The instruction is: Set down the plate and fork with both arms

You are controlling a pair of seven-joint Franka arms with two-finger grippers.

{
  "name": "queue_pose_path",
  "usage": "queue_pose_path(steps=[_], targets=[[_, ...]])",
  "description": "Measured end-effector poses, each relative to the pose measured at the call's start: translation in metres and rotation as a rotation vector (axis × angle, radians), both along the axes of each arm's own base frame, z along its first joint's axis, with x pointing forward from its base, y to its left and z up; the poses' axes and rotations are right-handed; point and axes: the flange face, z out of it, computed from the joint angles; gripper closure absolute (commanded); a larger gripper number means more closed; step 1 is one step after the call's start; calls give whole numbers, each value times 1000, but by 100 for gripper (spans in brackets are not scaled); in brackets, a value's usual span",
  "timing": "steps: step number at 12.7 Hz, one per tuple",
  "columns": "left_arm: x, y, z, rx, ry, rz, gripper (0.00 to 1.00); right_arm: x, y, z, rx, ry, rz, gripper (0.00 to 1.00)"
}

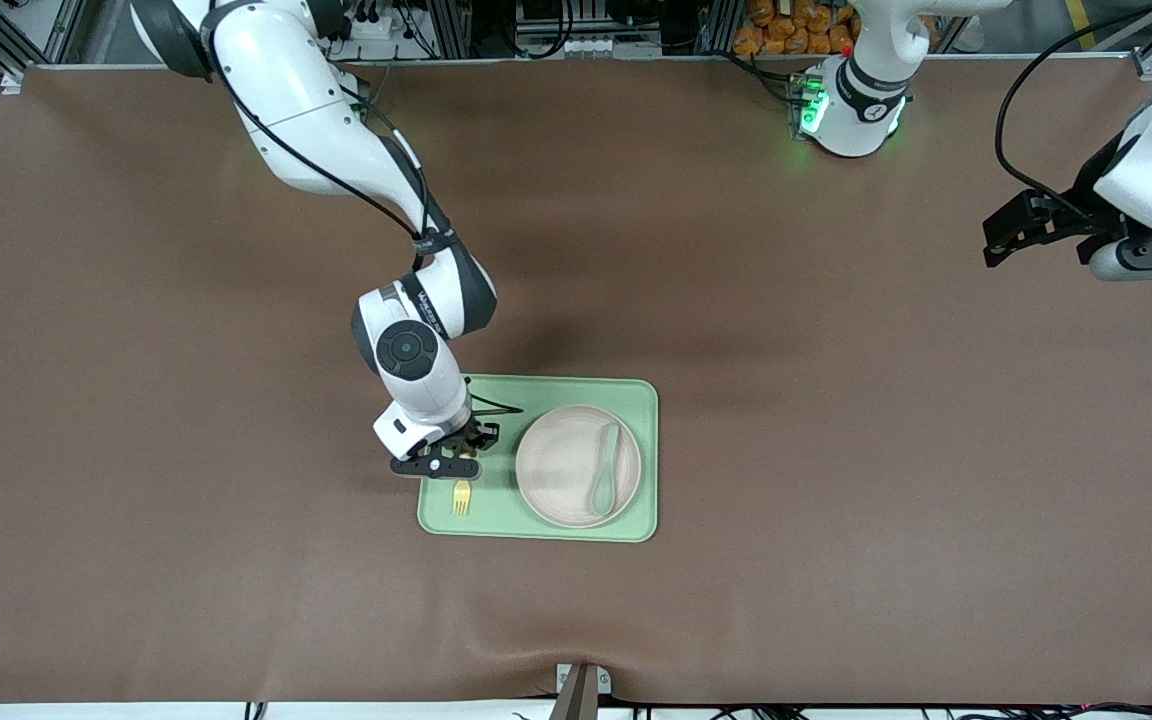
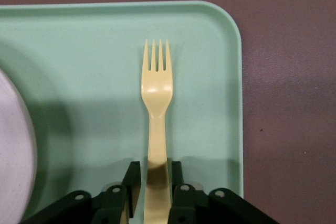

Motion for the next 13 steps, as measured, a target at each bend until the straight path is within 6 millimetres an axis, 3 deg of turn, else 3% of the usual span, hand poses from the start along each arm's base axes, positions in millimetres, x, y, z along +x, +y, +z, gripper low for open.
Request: queue_pose_path(steps=[3, 6, 10, 13], targets=[[0, 0, 0, 0, 1, 0, 0, 1, 0, 12, 2, 3, -3, 0], [0, 0, -1, 0, 2, 0, 0, 5, -12, 56, -2, 30, -12, 0], [0, 0, -1, 0, 3, 0, 0, 15, -68, 140, -11, 90, 33, 0], [0, 0, -1, 0, 3, 0, 0, 17, -113, 183, -10, 126, 48, 0]])
